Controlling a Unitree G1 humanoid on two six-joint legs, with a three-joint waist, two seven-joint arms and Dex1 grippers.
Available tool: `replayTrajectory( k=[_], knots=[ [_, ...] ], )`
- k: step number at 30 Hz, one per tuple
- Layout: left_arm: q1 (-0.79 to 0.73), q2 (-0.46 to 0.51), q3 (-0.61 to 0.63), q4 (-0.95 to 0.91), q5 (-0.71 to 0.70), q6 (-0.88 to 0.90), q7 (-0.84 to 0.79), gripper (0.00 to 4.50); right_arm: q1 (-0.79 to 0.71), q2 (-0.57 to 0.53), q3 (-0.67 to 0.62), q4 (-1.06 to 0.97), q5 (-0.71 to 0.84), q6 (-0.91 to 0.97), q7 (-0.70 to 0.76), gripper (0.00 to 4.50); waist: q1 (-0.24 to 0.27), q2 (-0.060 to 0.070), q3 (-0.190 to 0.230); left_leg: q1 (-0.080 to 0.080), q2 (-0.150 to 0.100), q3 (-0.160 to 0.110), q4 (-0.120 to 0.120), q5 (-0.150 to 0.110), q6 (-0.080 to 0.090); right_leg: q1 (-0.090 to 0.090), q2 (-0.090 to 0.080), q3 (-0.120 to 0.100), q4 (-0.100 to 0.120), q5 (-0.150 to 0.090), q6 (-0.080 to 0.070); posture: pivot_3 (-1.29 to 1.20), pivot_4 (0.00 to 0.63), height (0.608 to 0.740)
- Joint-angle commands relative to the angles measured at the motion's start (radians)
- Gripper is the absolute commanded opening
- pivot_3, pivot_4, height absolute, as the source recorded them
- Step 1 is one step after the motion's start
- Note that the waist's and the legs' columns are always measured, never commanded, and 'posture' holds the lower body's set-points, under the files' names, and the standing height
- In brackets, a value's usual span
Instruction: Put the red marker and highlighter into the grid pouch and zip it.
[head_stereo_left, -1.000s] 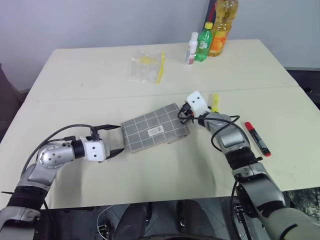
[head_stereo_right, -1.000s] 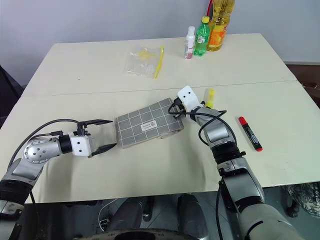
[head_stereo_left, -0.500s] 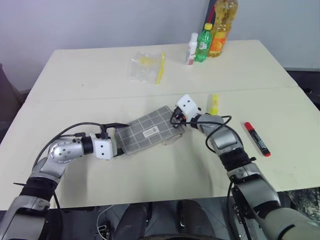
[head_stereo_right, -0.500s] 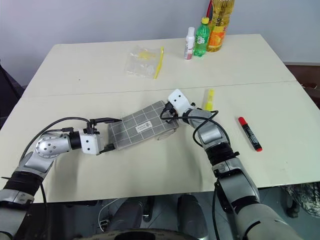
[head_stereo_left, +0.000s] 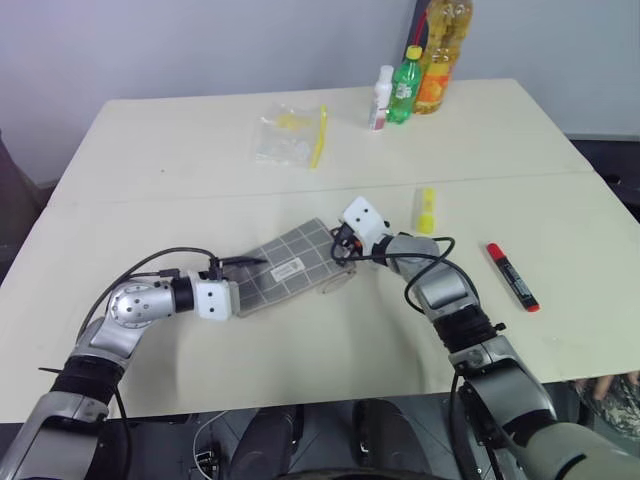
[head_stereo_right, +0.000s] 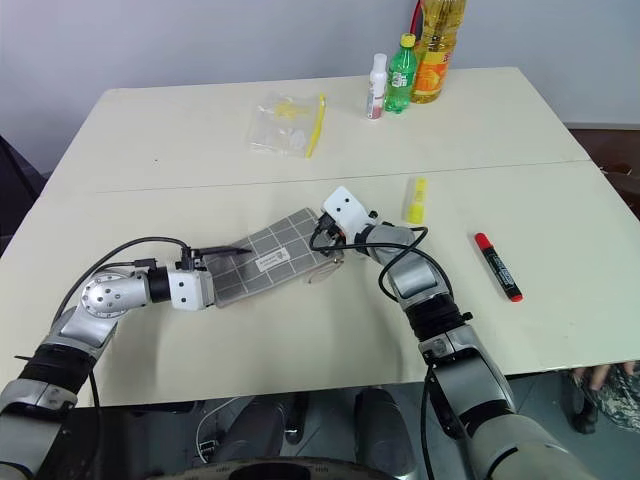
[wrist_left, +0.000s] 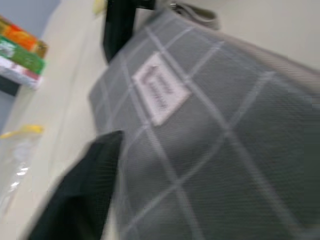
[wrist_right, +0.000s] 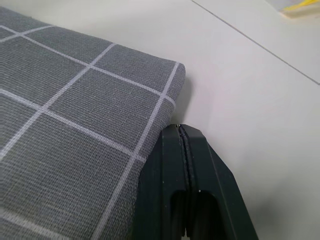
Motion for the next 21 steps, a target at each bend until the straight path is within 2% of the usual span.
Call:
replayTrajectory(
  k=[1, 4, 8, 11, 15, 17, 18, 21],
  knots=[
    [0.017, -0.007, -0.002, -0.033, -0.040, 0.033, -0.015, 1.60, -0.004, -0.017, -0.042, -0.065, 0.007, -0.022, -0.015, 0.00, 0.000, 0.000, 0.000, 0.000, 0.000, 0.000, 0.000, 0.000, 0.000, 0.000, 0.000, 0.000, 0.000, 0.000, 0.000, 0.00, 0.150, 0.740],
    [0.033, -0.024, 0.021, -0.079, -0.089, 0.117, -0.011, 0.04, 0.000, -0.048, -0.081, -0.083, 0.004, -0.020, -0.043, 0.00, 0.001, 0.000, 0.000, 0.000, 0.000, 0.000, 0.000, 0.000, 0.000, 0.000, 0.000, 0.000, 0.000, 0.000, 0.000, 0.00, 0.150, 0.740],
    [0.042, -0.081, 0.061, -0.201, -0.175, 0.350, 0.047, 0.04, 0.038, -0.105, -0.201, -0.170, 0.067, -0.009, -0.061, 0.00, 0.007, 0.000, 0.000, -0.001, 0.000, 0.000, 0.000, 0.000, 0.000, 0.000, 0.000, 0.000, 0.000, 0.000, 0.000, 0.00, 0.150, 0.740],
    [0.022, -0.136, 0.082, -0.269, -0.200, 0.503, 0.108, 0.00, 0.063, -0.139, -0.278, -0.235, 0.111, 0.031, -0.065, 0.90, 0.006, 0.000, 0.000, -0.001, 0.000, 0.000, 0.001, 0.000, 0.000, 0.003, 0.000, 0.000, 0.000, 0.000, 0.000, 0.00, 0.150, 0.740],
    [-0.014, -0.216, 0.104, -0.314, -0.222, 0.639, 0.187, 0.00, 0.091, -0.151, -0.362, -0.322, 0.189, 0.099, -0.068, 2.94, 0.003, 0.000, 0.000, -0.001, 0.001, 0.000, 0.001, 0.000, 0.000, 0.003, 0.001, 0.000, 0.001, 0.000, 0.000, 0.00, 0.150, 0.740],
    [-0.028, -0.249, 0.113, -0.325, -0.234, 0.685, 0.212, 0.00, 0.098, -0.145, -0.383, -0.352, 0.219, 0.129, -0.077, 4.13, -0.001, -0.001, 0.000, -0.001, 0.001, 0.000, 0.001, 0.000, 0.000, 0.003, 0.001, 0.000, 0.001, 0.000, 0.000, 0.00, 0.150, 0.740],
    [-0.035, -0.264, 0.115, -0.329, -0.238, 0.702, 0.222, 0.00, 0.103, -0.143, -0.380, -0.366, 0.225, 0.141, -0.079, 4.47, -0.005, -0.001, 0.000, -0.001, 0.001, 0.000, 0.001, 0.000, 0.000, 0.003, 0.001, 0.000, 0.001, 0.000, 0.000, 0.00, 0.150, 0.740],
    [-0.056, -0.310, 0.117, -0.344, -0.254, 0.746, 0.244, 0.00, 0.119, -0.137, -0.341, -0.405, 0.224, 0.164, -0.081, 4.47, -0.012, -0.001, 0.000, -0.001, 0.001, 0.000, 0.000, 0.000, 0.000, 0.003, 0.001, 0.000, 0.001, 0.000, 0.000, 0.00, 0.150, 0.740]
  ],
)
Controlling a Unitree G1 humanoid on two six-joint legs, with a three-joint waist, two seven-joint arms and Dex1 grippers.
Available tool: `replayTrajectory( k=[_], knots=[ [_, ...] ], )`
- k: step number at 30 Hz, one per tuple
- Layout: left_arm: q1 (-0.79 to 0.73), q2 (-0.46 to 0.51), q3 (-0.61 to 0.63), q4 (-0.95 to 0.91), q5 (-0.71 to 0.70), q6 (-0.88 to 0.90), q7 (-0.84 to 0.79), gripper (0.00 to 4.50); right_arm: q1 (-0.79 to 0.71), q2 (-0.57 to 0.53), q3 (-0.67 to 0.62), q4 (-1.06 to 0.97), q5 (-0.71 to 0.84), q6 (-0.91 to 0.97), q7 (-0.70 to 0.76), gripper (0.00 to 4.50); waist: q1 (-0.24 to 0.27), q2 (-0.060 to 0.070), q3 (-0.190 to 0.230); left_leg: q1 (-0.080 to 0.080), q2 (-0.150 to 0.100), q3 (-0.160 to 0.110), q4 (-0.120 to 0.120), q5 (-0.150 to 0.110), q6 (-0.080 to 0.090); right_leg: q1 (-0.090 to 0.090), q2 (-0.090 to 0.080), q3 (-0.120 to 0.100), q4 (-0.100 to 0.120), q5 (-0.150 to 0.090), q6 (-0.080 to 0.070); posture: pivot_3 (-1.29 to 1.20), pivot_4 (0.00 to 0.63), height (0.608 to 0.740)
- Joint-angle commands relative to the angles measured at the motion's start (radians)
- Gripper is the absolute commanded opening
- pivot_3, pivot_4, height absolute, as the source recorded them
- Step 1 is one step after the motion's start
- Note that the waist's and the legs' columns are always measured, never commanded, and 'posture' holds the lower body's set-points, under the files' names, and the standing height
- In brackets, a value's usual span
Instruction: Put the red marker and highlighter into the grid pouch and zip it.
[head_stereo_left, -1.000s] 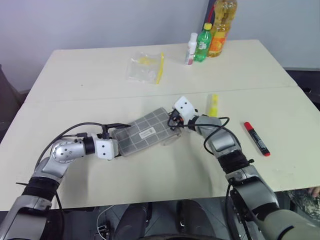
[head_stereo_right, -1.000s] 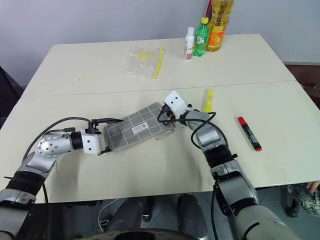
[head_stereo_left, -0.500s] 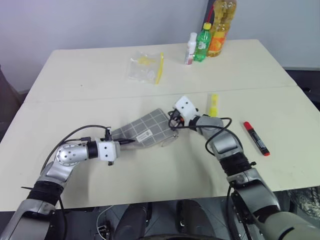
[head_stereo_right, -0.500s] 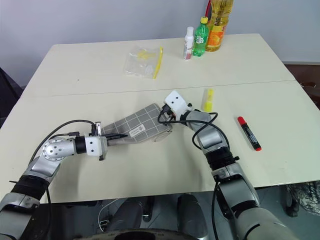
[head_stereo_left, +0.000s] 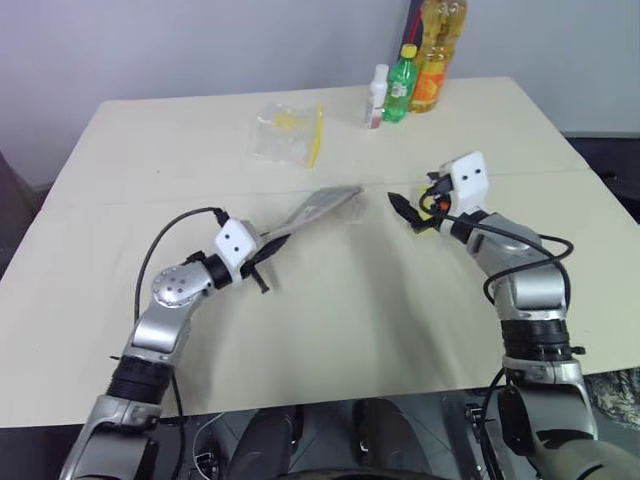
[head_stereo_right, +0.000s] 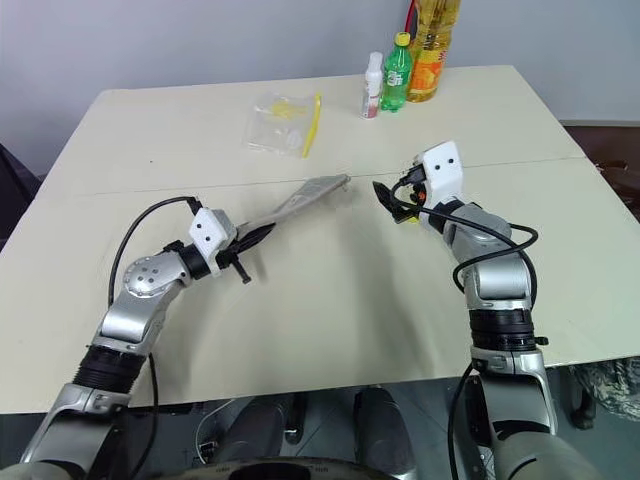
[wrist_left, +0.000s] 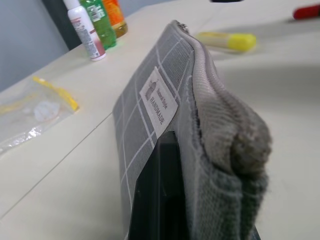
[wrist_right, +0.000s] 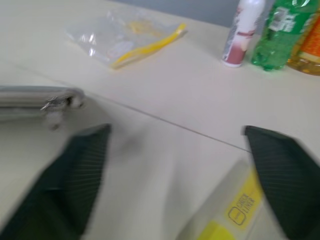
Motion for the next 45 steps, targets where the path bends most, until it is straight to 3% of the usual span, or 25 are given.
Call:
replayTrajectory(
  k=[1, 14, 15, 16, 23, 31, 45],
  knots=[
    [-0.039, -0.041, 0.024, -0.056, -0.031, 0.043, 0.032, 0.00, 0.006, 0.017, 0.035, -0.077, 0.019, 0.023, -0.003, 4.47, -0.002, 0.000, 0.000, 0.000, 0.000, 0.000, 0.000, 0.000, 0.000, 0.000, 0.000, 0.000, 0.000, 0.000, 0.000, 0.00, 0.150, 0.740],
    [-0.036, -0.088, 0.014, -0.136, -0.048, 0.113, 0.019, 0.00, -0.072, 0.086, 0.109, 0.057, -0.031, -0.022, -0.089, 4.47, -0.003, 0.000, 0.000, 0.000, 0.000, 0.000, 0.000, 0.000, 0.000, 0.000, 0.000, 0.000, 0.000, 0.000, 0.000, 0.00, 0.150, 0.740],
    [-0.031, -0.089, 0.014, -0.143, -0.048, 0.116, 0.018, 0.00, -0.078, 0.086, 0.111, 0.073, -0.033, -0.031, -0.090, 3.94, -0.003, 0.000, 0.000, 0.000, 0.000, 0.000, 0.001, 0.000, 0.000, 0.000, 0.000, 0.000, 0.000, 0.000, 0.000, 0.00, 0.150, 0.740],
    [-0.027, -0.088, 0.013, -0.149, -0.048, 0.118, 0.017, 0.00, -0.083, 0.087, 0.111, 0.086, -0.035, -0.040, -0.091, 3.70, -0.002, 0.000, 0.000, 0.000, 0.000, 0.000, 0.000, 0.000, 0.000, 0.000, 0.000, 0.000, 0.000, 0.000, 0.000, 0.00, 0.150, 0.740],
    [-0.013, -0.089, 0.012, -0.165, -0.043, 0.125, 0.019, 0.00, -0.081, 0.089, 0.122, 0.070, -0.023, -0.049, -0.073, 0.06, -0.003, 0.000, 0.000, 0.000, 0.000, 0.000, 0.000, 0.000, 0.000, 0.000, 0.000, 0.000, 0.000, 0.000, 0.000, 0.00, 0.150, 0.740],
    [-0.025, -0.095, -0.027, -0.120, 0.039, 0.062, 0.041, 0.00, -0.034, -0.001, 0.289, -0.106, -0.097, -0.016, 0.035, 0.06, -0.002, 0.000, 0.000, 0.000, 0.000, 0.000, 0.000, 0.000, 0.000, 0.000, 0.000, 0.000, 0.000, 0.000, 0.000, 0.00, 0.150, 0.740],
    [-0.085, -0.204, -0.084, 0.008, 0.167, 0.003, 0.157, 0.00, 0.003, -0.057, 0.442, -0.395, -0.092, 0.129, 0.167, 0.06, 0.000, -0.001, 0.000, 0.000, 0.000, 0.000, 0.001, 0.000, 0.000, 0.001, 0.000, 0.000, -0.001, 0.000, 0.000, 0.00, 0.150, 0.740]
  ],
)
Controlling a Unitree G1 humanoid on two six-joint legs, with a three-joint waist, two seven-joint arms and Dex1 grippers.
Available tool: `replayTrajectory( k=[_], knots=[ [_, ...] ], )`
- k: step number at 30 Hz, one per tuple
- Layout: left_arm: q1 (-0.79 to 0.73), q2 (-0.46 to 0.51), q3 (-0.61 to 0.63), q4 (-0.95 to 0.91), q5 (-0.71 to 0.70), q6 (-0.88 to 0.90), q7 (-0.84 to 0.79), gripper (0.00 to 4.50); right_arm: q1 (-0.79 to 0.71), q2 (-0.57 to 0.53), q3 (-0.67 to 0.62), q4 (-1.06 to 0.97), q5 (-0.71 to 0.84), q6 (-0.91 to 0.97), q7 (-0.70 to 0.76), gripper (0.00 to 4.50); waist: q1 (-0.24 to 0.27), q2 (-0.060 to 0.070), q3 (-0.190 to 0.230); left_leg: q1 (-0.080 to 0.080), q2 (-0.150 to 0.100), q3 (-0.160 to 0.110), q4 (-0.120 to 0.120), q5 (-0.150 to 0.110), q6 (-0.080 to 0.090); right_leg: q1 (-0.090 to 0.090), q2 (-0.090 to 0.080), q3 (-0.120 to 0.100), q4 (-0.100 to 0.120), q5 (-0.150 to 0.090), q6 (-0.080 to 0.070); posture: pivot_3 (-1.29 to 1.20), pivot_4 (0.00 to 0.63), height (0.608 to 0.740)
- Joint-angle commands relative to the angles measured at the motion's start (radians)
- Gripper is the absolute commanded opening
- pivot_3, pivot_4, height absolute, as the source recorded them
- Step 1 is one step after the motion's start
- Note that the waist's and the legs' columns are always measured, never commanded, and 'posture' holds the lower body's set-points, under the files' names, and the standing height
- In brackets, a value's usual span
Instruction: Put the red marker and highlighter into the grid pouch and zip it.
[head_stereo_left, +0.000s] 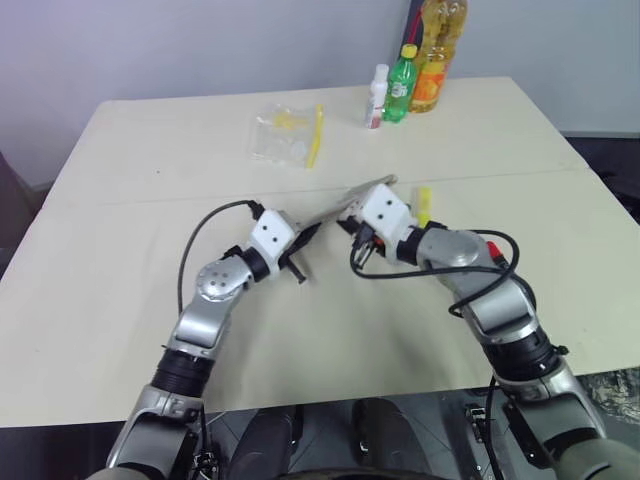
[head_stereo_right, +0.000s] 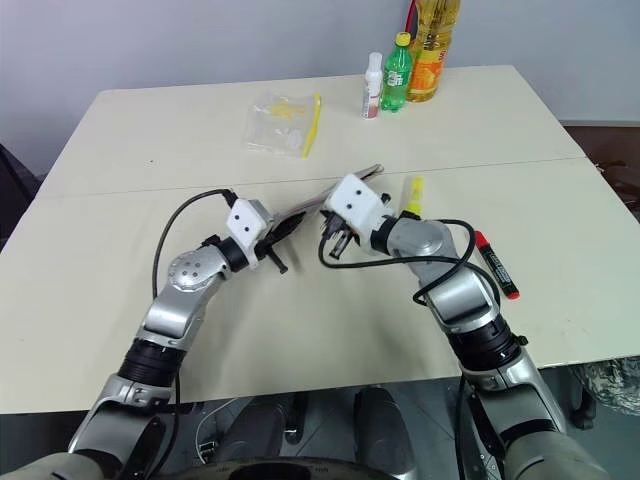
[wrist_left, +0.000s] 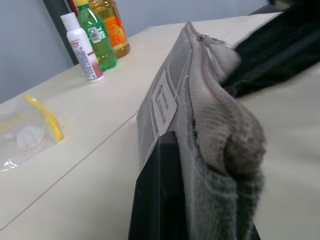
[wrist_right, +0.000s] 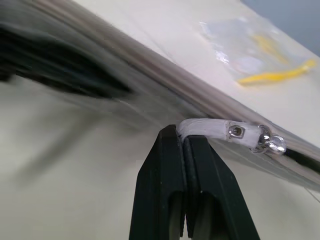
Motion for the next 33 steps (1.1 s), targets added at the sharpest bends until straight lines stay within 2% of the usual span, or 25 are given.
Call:
replayTrajectory(
  k=[1, 9, 16, 19, 25, 33],
  knots=[
    [-0.031, -0.025, -0.006, 0.024, 0.035, -0.038, 0.046, 0.00, 0.001, 0.001, 0.031, -0.093, 0.017, 0.023, 0.031, 0.06, 0.000, 0.000, 0.000, 0.000, 0.000, 0.000, 0.000, 0.000, 0.000, 0.000, 0.000, 0.000, 0.000, 0.000, 0.000, 0.00, 0.150, 0.740],
    [-0.113, -0.113, 0.007, 0.143, 0.070, -0.056, 0.162, 0.00, 0.004, 0.011, 0.055, -0.147, 0.028, 0.061, 0.057, 0.06, 0.010, -0.001, 0.000, 0.000, 0.000, -0.001, 0.003, 0.000, 0.000, 0.001, 0.000, -0.001, 0.000, 0.000, 0.000, 0.00, 0.150, 0.740],
    [-0.115, -0.111, 0.017, 0.160, 0.073, -0.065, 0.181, 0.00, 0.009, 0.023, 0.023, -0.153, 0.052, 0.077, 0.057, 0.06, 0.016, -0.001, 0.000, 0.000, 0.000, -0.001, 0.002, 0.000, 0.000, 0.001, 0.000, -0.001, 0.000, 0.000, 0.000, 0.00, 0.150, 0.740],
    [-0.110, -0.101, 0.025, 0.150, 0.065, -0.064, 0.175, 0.00, 0.013, 0.019, -0.030, -0.136, 0.082, 0.094, 0.055, 0.80, 0.018, -0.001, 0.000, 0.000, 0.000, -0.001, 0.002, 0.000, 0.000, 0.001, 0.000, -0.001, 0.000, 0.000, 0.000, 0.00, 0.150, 0.740],
    [-0.083, -0.047, 0.047, 0.088, 0.040, -0.060, 0.137, 0.00, 0.025, -0.038, -0.206, -0.032, 0.078, 0.119, -0.028, 3.79, 0.021, -0.001, 0.000, 0.000, 0.000, -0.001, 0.003, 0.000, 0.000, 0.001, 0.000, -0.001, 0.000, 0.000, 0.000, 0.00, 0.150, 0.740],
    [-0.040, 0.043, 0.075, 0.018, 0.024, -0.060, 0.088, 0.00, 0.024, 0.021, -0.377, 0.209, 0.037, 0.139, -0.273, 3.79, 0.020, -0.001, 0.000, 0.000, 0.000, -0.001, 0.001, 0.000, 0.000, 0.001, 0.000, 0.000, 0.000, 0.000, 0.000, 0.00, 0.150, 0.740]
  ],
)
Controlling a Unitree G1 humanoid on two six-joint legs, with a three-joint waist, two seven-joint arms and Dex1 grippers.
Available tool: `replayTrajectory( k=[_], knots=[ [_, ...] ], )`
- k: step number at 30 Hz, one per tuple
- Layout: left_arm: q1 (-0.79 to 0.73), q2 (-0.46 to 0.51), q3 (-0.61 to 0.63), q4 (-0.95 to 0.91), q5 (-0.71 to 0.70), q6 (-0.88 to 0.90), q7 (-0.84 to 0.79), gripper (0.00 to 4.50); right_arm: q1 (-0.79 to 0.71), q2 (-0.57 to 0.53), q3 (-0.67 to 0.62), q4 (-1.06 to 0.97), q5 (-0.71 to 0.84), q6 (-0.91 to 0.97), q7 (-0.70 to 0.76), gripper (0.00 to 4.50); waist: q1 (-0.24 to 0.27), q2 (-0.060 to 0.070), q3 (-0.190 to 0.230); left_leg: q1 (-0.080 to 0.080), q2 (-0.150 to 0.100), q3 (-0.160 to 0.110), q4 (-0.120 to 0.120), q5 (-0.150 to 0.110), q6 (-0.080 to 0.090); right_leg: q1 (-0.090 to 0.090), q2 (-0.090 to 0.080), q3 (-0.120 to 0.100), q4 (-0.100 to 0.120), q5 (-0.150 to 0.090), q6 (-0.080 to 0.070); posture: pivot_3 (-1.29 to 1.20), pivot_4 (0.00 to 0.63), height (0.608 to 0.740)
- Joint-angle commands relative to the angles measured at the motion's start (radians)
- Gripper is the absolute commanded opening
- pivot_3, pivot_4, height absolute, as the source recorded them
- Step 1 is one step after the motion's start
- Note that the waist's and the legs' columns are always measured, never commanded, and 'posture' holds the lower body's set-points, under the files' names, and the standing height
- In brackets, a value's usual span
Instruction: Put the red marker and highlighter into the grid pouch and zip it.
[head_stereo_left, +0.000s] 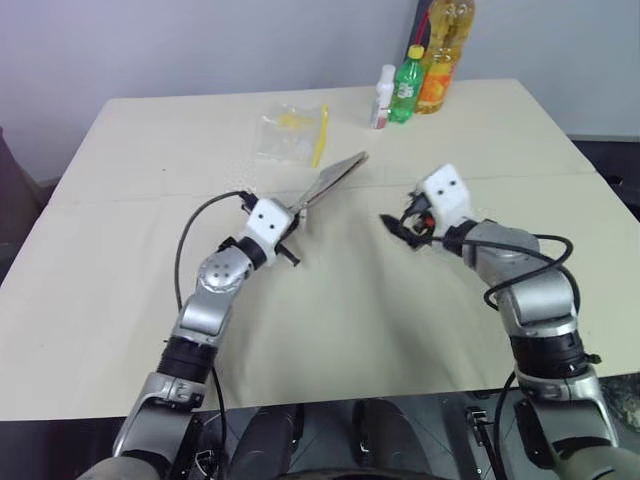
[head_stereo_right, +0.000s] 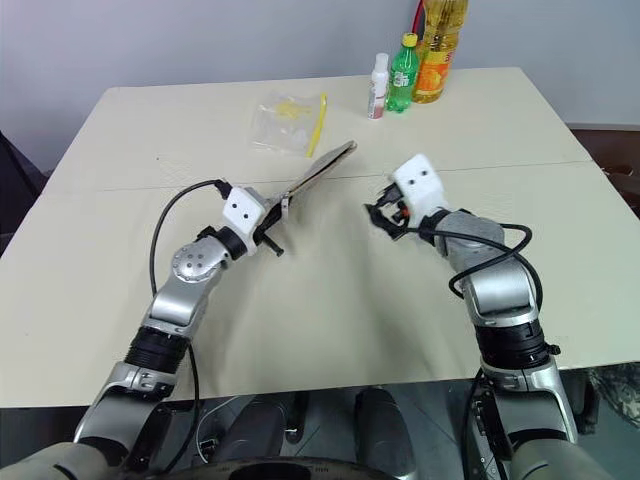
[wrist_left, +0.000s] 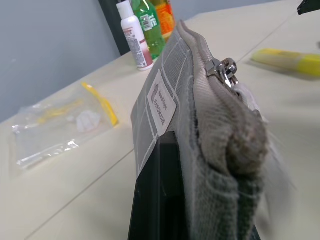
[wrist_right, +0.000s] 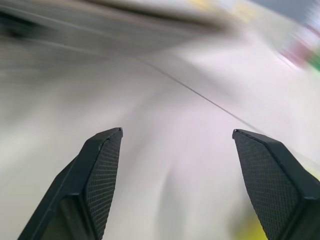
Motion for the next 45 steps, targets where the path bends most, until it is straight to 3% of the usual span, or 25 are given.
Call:
replayTrajectory(
  k=[1, 10, 15, 16, 19, 23, 27, 34, 45],
  knots=[
    [0.005, 0.023, 0.034, -0.055, -0.025, -0.016, -0.017, 0.00, -0.013, 0.048, -0.072, 0.085, -0.009, -0.004, -0.107, 3.79, 0.000, 0.000, 0.000, 0.000, 0.000, 0.000, 0.000, 0.000, 0.000, 0.000, 0.000, 0.000, 0.000, 0.000, 0.000, 0.00, 0.150, 0.740],
    [0.006, 0.029, 0.040, -0.053, -0.023, -0.018, -0.009, 0.00, -0.063, 0.143, -0.145, 0.318, -0.009, -0.062, -0.251, 3.79, -0.001, 0.000, 0.000, 0.000, 0.000, 0.000, 0.000, 0.000, 0.000, 0.000, 0.000, 0.000, 0.000, 0.000, 0.000, 0.00, 0.150, 0.740],
    [0.013, 0.016, 0.045, -0.057, -0.031, -0.017, -0.005, 0.00, -0.065, 0.145, -0.144, 0.314, 0.006, -0.072, -0.254, 1.55, -0.001, 0.000, 0.000, 0.000, 0.000, 0.000, 0.001, 0.000, 0.000, 0.000, 0.001, 0.000, 0.001, 0.000, 0.000, 0.00, 0.150, 0.740],
    [0.016, 0.014, 0.045, -0.059, -0.036, -0.017, -0.009, 0.00, -0.062, 0.140, -0.143, 0.302, 0.005, -0.074, -0.253, 0.88, -0.001, 0.000, 0.000, 0.000, 0.000, 0.000, 0.001, 0.000, 0.000, 0.000, 0.001, 0.000, 0.001, 0.000, 0.000, 0.00, 0.150, 0.740],
    [0.024, 0.017, 0.046, -0.068, -0.055, -0.011, -0.032, 0.00, -0.047, 0.095, -0.120, 0.239, -0.002, -0.087, -0.212, 0.90, -0.001, 0.000, 0.000, 0.000, 0.000, 0.000, 0.001, 0.000, 0.000, 0.000, 0.001, 0.000, 0.001, 0.000, 0.000, 0.00, 0.150, 0.740],
    [0.029, 0.026, 0.047, -0.080, -0.090, -0.002, -0.075, 0.00, 0.011, -0.043, -0.063, 0.087, -0.005, -0.159, -0.057, 0.90, 0.000, 0.001, 0.000, -0.001, 0.000, 0.000, 0.000, 0.000, 0.000, 0.000, 0.000, 0.000, 0.000, 0.000, 0.000, 0.00, 0.150, 0.740],
    [0.028, 0.024, 0.046, -0.086, -0.114, 0.015, -0.097, 0.00, 0.047, -0.117, -0.114, -0.033, 0.086, -0.160, 0.059, 0.90, -0.002, 0.001, 0.000, -0.001, 0.000, 0.000, 0.001, 0.000, 0.000, 0.000, 0.000, 0.000, 0.000, 0.000, 0.000, 0.00, 0.150, 0.740],
    [0.026, 0.012, 0.035, -0.100, -0.124, 0.032, -0.114, 0.00, 0.062, -0.108, -0.104, -0.170, 0.180, -0.095, 0.112, 0.90, -0.001, 0.000, 0.000, -0.001, 0.001, 0.000, 0.001, 0.000, 0.000, 0.000, 0.000, 0.000, 0.000, 0.000, 0.000, 0.00, 0.150, 0.740],
    [0.027, 0.003, 0.037, -0.117, -0.123, 0.043, -0.127, 0.00, 0.056, -0.103, -0.030, -0.179, 0.184, -0.069, 0.109, 0.90, 0.001, 0.000, 0.000, -0.001, 0.000, 0.000, 0.001, 0.000, 0.000, 0.000, 0.000, 0.000, -0.001, 0.000, 0.000, 0.00, 0.150, 0.740]
  ],
)
